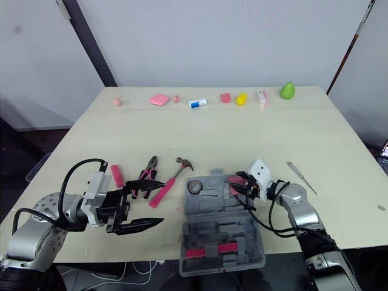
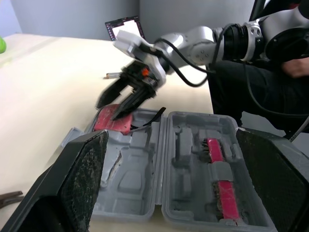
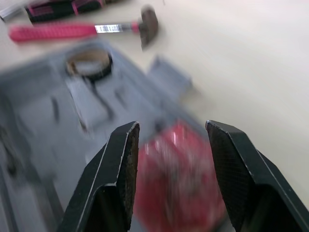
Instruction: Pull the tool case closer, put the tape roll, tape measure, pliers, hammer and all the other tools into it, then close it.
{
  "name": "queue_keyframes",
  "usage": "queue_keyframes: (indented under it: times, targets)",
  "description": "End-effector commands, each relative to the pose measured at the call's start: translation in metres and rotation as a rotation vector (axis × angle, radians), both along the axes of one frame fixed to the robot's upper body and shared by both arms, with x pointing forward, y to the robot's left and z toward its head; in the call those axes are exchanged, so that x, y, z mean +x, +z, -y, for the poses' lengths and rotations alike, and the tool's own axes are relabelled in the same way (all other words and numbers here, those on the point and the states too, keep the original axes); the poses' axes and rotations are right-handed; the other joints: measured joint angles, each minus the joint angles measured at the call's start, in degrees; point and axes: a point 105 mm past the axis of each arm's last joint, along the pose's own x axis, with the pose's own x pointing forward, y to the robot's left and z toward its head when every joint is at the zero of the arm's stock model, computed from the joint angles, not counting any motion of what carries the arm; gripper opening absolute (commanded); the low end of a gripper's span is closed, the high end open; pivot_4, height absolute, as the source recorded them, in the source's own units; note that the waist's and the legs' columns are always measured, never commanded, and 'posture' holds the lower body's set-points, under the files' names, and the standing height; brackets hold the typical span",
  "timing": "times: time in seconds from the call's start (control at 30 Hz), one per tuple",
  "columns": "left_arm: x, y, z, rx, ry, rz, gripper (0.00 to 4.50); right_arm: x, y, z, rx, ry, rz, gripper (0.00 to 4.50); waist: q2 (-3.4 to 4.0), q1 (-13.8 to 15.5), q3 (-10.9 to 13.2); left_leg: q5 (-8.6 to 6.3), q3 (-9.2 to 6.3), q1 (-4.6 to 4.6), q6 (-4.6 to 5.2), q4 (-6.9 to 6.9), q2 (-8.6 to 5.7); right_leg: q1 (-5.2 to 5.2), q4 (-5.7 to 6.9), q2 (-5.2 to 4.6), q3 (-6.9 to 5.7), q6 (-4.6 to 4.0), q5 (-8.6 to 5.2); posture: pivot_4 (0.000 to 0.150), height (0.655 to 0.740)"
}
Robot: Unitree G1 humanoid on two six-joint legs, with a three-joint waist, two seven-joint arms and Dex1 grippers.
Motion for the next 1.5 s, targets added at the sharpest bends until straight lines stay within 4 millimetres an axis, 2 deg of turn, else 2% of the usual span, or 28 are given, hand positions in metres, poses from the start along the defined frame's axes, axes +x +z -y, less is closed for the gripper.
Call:
queue_keyframes:
  times: [0.03, 0.17, 0.37, 0.47, 0.57, 0.63, 0.77, 0.9, 1.07, 1.17, 1.23, 1.3, 1.33, 1.37, 1.5]
  targets:
    - [0.001, 0.007, -0.003, 0.003, 0.006, 0.044, 4.5, -0.005, -0.028, 0.014, -0.073, -0.022, -0.066, 2.3, -0.01, -0.02, -0.01, 0.0, 0.0, 0.05, 0.0, 0.0, 0.0, 0.04, 0.0, 0.0, 0.0, 0.0, 0.0, 0.15, 0.74]
    - [0.003, 0.007, -0.004, 0.006, 0.011, 0.045, 4.5, -0.014, -0.058, 0.022, -0.164, -0.021, -0.193, 2.3, -0.11, 0.08, -0.11, 0.0, 0.01, 0.2, 0.0, 0.01, 0.0, 0.18, 0.01, -0.01, 0.02, -0.01, 0.0, 0.15, 0.74]
    - [0.003, 0.005, -0.005, -0.002, 0.024, 0.035, 4.5, -0.013, -0.064, 0.022, -0.191, -0.06, -0.244, 2.3, -0.41, 0.06, -0.45, 0.0, 0.01, 0.49, 0.0, -0.01, 0.02, 0.4, 0.02, -0.01, 0.03, -0.16, -0.09, 0.15, 0.74]
    - [0.004, 0.002, -0.009, -0.02, 0.065, 0.026, 4.5, -0.004, -0.045, 0.016, -0.117, -0.075, -0.16, 2.3, -0.41, 0.1, -0.46, -0.01, 0.02, 1.01, 0.0, -0.09, 0.02, 0.93, -0.07, -0.04, 0.03, -0.23, -0.15, 0.15, 0.74]
    - [0.006, 0.001, -0.016, -0.055, 0.125, 0.016, 4.5, 0.001, -0.014, 0.012, -0.007, -0.082, -0.038, 2.3, -0.37, 0.11, -0.43, -0.01, 0.01, 1.0, 0.0, -0.09, 0.06, 0.92, -0.05, -0.06, 0.03, -0.23, -0.16, 0.15, 0.74]
    - [0.008, 0.0, -0.024, -0.081, 0.189, 0.014, 4.5, 0.003, 0.007, 0.016, 0.059, -0.104, 0.049, 2.3, -0.29, 0.11, -0.36, -0.01, 0.01, 0.94, 0.0, -0.1, 0.05, 0.87, -0.06, -0.06, 0.02, -0.23, -0.15, 0.15, 0.74]
    - [0.008, -0.007, -0.044, -0.101, 0.317, 0.004, 4.5, -0.006, 0.034, 0.027, 0.154, -0.142, 0.151, 2.3, -0.25, 0.08, -0.31, -0.01, 0.03, 0.62, 0.0, -0.15, 0.05, 0.52, -0.06, -0.13, 0.04, -0.14, -0.11, 0.15, 0.74]
    - [0.007, -0.014, -0.065, -0.129, 0.461, 0.004, 4.5, -0.022, 0.043, 0.047, 0.191, -0.218, 0.185, 2.3, -0.25, 0.05, -0.31, -0.01, 0.05, 0.39, 0.0, -0.27, 0.07, 0.24, -0.04, -0.17, 0.03, -0.03, -0.04, 0.15, 0.74]
    - [0.002, -0.031, -0.101, -0.114, 0.682, -0.005, 4.5, -0.053, 0.039, 0.106, 0.173, -0.427, 0.215, 2.3, -0.26, 0.32, -0.32, -0.01, -0.02, 0.2, 0.0, -0.28, 0.04, 0.15, -0.09, -0.26, -0.06, -0.04, -0.06, 0.15, 0.74]
    - [-0.004, -0.039, -0.118, -0.115, 0.774, -0.017, 4.5, -0.073, 0.031, 0.131, 0.155, -0.515, 0.195, 2.3, -0.27, 0.24, -0.32, -0.01, 0.06, 0.17, 0.01, -0.28, 0.0, 0.13, -0.16, -0.35, -0.03, -0.16, -0.14, 0.15, 0.74]
    - [-0.009, -0.046, -0.131, -0.115, 0.855, -0.022, 4.5, -0.091, 0.024, 0.148, 0.152, -0.577, 0.169, 2.85, -0.29, 0.19, -0.33, -0.01, 0.09, 0.21, 0.01, -0.28, 0.01, 0.14, -0.15, -0.34, -0.01, -0.17, -0.16, 0.15, 0.74]
    - [-0.014, -0.052, -0.141, -0.12, 0.919, -0.031, 4.5, -0.105, 0.018, 0.158, 0.145, -0.608, 0.15, 3.6, -0.29, 0.15, -0.33, -0.01, 0.09, 0.27, 0.01, -0.28, 0.03, 0.16, -0.12, -0.31, 0.0, -0.18, -0.17, 0.15, 0.74]
    - [-0.018, -0.056, -0.146, -0.119, 0.948, -0.038, 4.5, -0.112, 0.015, 0.163, 0.154, -0.633, 0.137, 4.17, -0.29, 0.11, -0.33, -0.01, 0.1, 0.3, 0.01, -0.28, 0.04, 0.16, -0.11, -0.29, 0.02, -0.17, -0.18, 0.15, 0.74]
    - [-0.02, -0.059, -0.15, -0.118, 0.972, -0.04, 4.5, -0.118, 0.013, 0.168, 0.156, -0.654, 0.131, 4.46, -0.29, 0.02, -0.33, -0.01, 0.13, 0.32, 0.01, -0.28, 0.07, 0.16, -0.1, -0.29, 0.04, -0.13, -0.2, 0.15, 0.74]
    - [-0.029, -0.067, -0.164, -0.103, 1.051, -0.038, 4.5, -0.138, 0.006, 0.185, 0.174, -0.731, 0.103, 4.46, -0.32, 0.07, -0.35, -0.01, 0.19, 0.35, 0.01, -0.28, 0.1, 0.16, -0.11, -0.3, 0.09, -0.01, -0.27, 0.15, 0.74]
